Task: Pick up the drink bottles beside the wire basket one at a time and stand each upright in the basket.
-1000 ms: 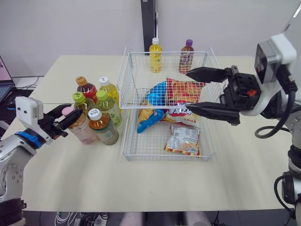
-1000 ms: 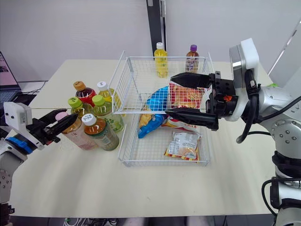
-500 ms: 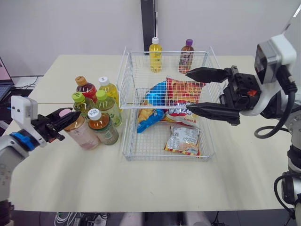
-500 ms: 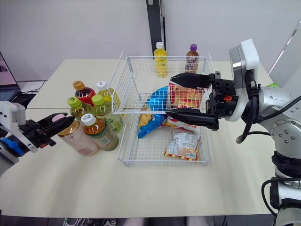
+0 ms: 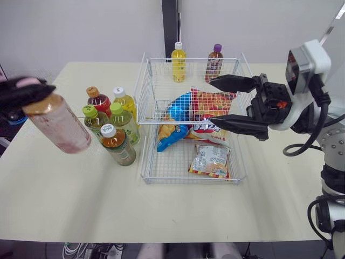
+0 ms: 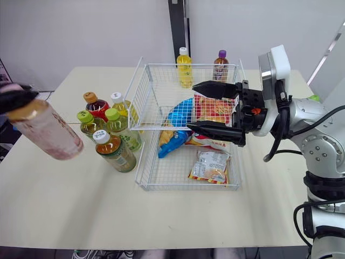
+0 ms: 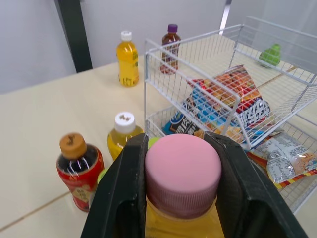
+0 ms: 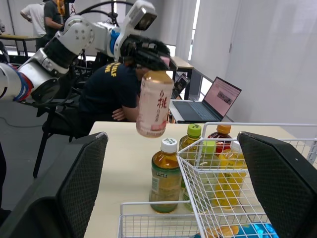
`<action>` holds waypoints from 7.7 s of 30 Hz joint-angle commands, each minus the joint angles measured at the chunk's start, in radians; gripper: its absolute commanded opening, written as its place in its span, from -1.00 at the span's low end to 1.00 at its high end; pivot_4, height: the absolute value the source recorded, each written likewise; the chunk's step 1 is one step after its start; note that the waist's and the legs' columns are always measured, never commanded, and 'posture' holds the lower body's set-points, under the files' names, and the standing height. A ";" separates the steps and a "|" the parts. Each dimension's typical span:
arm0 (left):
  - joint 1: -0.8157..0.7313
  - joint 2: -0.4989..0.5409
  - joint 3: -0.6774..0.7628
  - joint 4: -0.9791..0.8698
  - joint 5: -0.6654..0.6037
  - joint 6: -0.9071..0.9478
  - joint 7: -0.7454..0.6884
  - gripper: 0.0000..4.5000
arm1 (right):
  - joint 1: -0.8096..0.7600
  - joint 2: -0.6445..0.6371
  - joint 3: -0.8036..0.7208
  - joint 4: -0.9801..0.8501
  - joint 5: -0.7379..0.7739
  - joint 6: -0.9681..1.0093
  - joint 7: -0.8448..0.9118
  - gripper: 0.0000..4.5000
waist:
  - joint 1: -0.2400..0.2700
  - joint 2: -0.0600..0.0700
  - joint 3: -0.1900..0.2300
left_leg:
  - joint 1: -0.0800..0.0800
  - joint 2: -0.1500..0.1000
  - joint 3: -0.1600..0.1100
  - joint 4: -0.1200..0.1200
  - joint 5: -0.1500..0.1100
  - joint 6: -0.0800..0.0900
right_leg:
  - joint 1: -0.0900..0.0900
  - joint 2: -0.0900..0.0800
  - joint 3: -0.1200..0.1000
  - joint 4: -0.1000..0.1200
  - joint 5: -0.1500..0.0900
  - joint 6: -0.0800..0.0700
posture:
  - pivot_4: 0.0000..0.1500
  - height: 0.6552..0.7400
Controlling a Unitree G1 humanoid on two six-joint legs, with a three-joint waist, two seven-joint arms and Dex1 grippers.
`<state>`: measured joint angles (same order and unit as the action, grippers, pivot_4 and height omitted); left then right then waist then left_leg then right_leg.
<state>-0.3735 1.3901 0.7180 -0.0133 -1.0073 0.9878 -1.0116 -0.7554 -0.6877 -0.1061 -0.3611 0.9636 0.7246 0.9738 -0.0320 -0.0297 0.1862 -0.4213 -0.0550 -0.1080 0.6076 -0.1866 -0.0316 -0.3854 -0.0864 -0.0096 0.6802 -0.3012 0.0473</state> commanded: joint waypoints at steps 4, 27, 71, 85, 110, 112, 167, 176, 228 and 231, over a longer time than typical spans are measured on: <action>-0.492 0.063 -0.352 0.182 0.033 -0.112 -0.105 -0.39 | 0.013 -0.011 -0.042 -0.032 -0.006 -0.026 -0.018 1.00 | 0.003 0.000 0.001 | -0.001 0.000 0.000 0.000 0.000 0.000 | 0.000 0.000 0.000 0.000 0.000 0.000 | 1.00 1.00; -1.437 -1.044 -0.738 1.103 0.677 -0.771 -0.025 -0.39 | 0.274 -0.129 -0.257 -0.337 0.001 0.046 -0.405 1.00 | -0.012 -0.009 0.009 | -0.012 -0.004 0.005 0.006 0.000 0.001 | -0.007 -0.002 -0.001 0.001 0.002 0.005 | 1.00 1.00; -0.704 -0.522 -0.262 0.304 0.642 -0.433 0.141 1.00 | 0.026 -0.075 0.015 -0.055 -0.067 -0.082 -0.193 1.00 | -0.045 -0.007 0.010 | -0.009 -0.002 -0.002 0.020 0.000 0.002 | -0.005 0.000 0.002 0.016 0.002 0.005 | 1.00 1.00; 0.574 -0.874 0.639 -0.644 0.307 -0.093 0.199 1.00 | -0.148 0.113 0.168 0.230 -0.229 -0.213 0.108 1.00 | -0.015 -0.007 0.009 | -0.006 0.000 -0.001 0.020 0.000 0.001 | -0.003 -0.003 0.002 0.012 0.003 0.002 | 1.00 1.00; 0.293 -0.651 -0.030 -0.380 0.377 -0.334 0.570 1.00 | -0.094 0.087 0.096 0.136 -0.284 -0.171 0.057 1.00 | 0.022 -0.005 0.008 | -0.002 0.019 0.007 0.017 -0.001 0.000 | 0.001 0.017 0.003 0.001 0.014 -0.009 | 1.00 1.00; 0.251 -0.645 -0.083 -0.334 0.405 -0.360 0.558 1.00 | -0.085 0.079 0.089 0.118 -0.283 -0.160 0.045 1.00 | 0.018 -0.005 0.008 | -0.002 0.018 0.009 0.016 -0.001 0.000 | 0.000 0.017 0.005 0.001 0.014 -0.009 | 1.00 1.00; 0.073 -0.343 0.049 -0.215 0.200 -0.158 0.279 -0.40 | -0.053 0.020 0.051 0.042 -0.210 -0.074 0.030 1.00 | 0.001 -0.005 0.010 | -0.006 0.018 0.005 0.016 -0.001 0.000 | -0.004 0.016 0.002 0.000 0.014 -0.008 | 1.00 1.00; -0.483 -0.075 -0.250 0.040 0.110 -0.099 0.139 -0.40 | -0.061 0.028 0.036 0.068 -0.226 -0.086 0.014 1.00 | 0.006 -0.005 0.011 | -0.008 0.016 0.005 0.017 0.000 0.000 | -0.003 0.017 0.000 0.000 0.014 -0.007 | 1.00 1.00; -1.352 -0.935 -0.587 1.144 0.782 -0.773 -0.069 0.99 | 0.211 -0.130 -0.181 -0.296 -0.092 0.040 -0.381 1.00 | -0.015 -0.006 0.015 | -0.015 0.014 0.012 0.020 0.000 0.000 | -0.009 0.016 0.002 0.002 0.013 -0.002 | 1.00 1.00; -1.308 -0.877 -0.557 1.073 0.768 -0.728 -0.049 0.99 | 0.198 -0.124 -0.159 -0.271 -0.102 0.024 -0.355 1.00 | -0.020 -0.006 0.015 | -0.014 0.015 0.012 0.020 0.000 0.000 | -0.009 0.016 0.002 0.003 0.013 -0.002 | 1.00 1.00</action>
<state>-1.6805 0.4868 0.1301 1.1197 -0.2181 0.2417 -1.0711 -0.5331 -0.8055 -0.2592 -0.6252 0.8568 0.7752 0.6034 -0.0524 -0.0354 0.2014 -0.4355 -0.0401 -0.0966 0.6271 -0.1868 -0.0316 -0.3941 -0.0704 -0.0077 0.6831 -0.2880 0.0448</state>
